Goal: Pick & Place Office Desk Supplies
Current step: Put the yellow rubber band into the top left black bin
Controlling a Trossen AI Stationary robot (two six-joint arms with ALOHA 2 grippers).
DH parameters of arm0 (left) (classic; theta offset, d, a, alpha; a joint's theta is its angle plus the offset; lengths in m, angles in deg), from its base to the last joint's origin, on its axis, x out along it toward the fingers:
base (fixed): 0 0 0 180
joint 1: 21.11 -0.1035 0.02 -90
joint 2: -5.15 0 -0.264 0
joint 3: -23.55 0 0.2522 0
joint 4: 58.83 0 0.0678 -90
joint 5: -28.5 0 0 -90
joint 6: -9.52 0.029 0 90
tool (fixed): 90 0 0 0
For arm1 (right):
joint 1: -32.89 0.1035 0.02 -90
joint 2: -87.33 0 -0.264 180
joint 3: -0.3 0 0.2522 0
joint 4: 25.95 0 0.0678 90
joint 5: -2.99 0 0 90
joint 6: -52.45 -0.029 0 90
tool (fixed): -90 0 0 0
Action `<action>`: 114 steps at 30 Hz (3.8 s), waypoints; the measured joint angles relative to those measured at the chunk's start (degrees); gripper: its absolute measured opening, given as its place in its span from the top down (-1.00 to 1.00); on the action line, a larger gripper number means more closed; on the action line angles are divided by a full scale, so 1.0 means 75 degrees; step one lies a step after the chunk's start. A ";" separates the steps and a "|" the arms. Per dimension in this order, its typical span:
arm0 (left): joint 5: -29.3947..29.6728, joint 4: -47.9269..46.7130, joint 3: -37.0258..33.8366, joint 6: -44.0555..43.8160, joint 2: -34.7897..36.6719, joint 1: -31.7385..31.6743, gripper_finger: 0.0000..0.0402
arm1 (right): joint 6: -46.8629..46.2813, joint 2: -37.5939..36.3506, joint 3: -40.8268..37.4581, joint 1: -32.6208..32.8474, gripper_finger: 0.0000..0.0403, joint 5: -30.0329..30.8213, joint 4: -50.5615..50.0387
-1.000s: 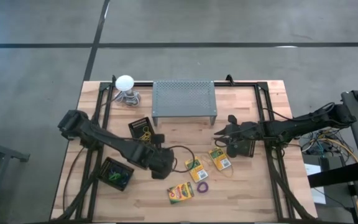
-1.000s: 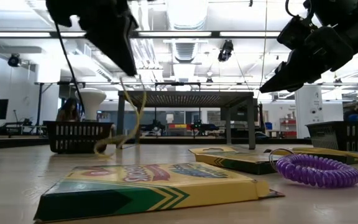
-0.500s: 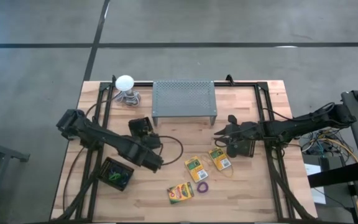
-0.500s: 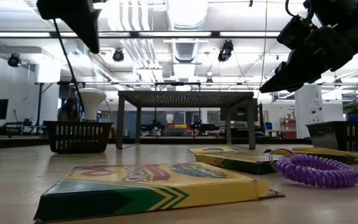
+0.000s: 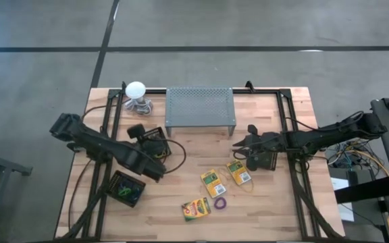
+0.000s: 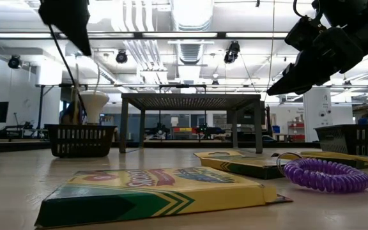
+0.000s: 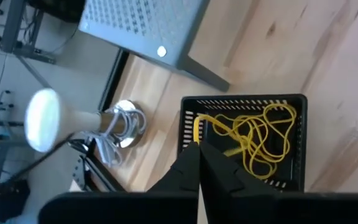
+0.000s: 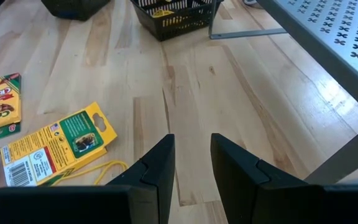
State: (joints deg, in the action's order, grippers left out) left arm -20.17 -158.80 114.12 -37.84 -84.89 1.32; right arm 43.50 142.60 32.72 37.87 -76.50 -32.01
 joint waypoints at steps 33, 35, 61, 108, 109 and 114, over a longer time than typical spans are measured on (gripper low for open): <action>-0.1072 0.8543 -0.1352 0.3359 0.0012 -0.0016 0.18 | 0.0000 -0.0001 0.0000 0.0000 0.50 -0.0001 0.0002; -0.1165 0.9126 -0.1559 0.3448 0.0012 -0.0016 0.18 | 0.0000 -0.0001 0.0000 0.0000 0.50 0.0002 0.0002; -0.1369 1.1926 -0.3152 0.2164 0.0000 -0.0008 0.18 | -0.0009 0.0002 -0.0003 0.0000 0.50 0.0002 0.1138; -0.0946 1.1486 -0.3152 0.2653 0.0006 -0.0016 0.19 | -0.4090 0.4953 0.4406 0.3843 0.11 -0.0322 -0.6126; -0.0948 1.1479 -0.3152 0.2657 0.0006 -0.0016 0.19 | -0.4084 0.5008 0.4412 0.3857 0.11 -0.0253 -0.6125; -0.0971 1.1483 -0.3152 0.2817 0.0006 -0.0016 0.19 | -0.4376 0.5143 0.4202 0.3892 0.11 -0.0176 -0.5751</action>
State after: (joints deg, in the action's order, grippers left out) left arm -27.45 -72.68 90.48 -16.72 -84.84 1.20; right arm 10.68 181.18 64.24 67.06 -77.82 -75.14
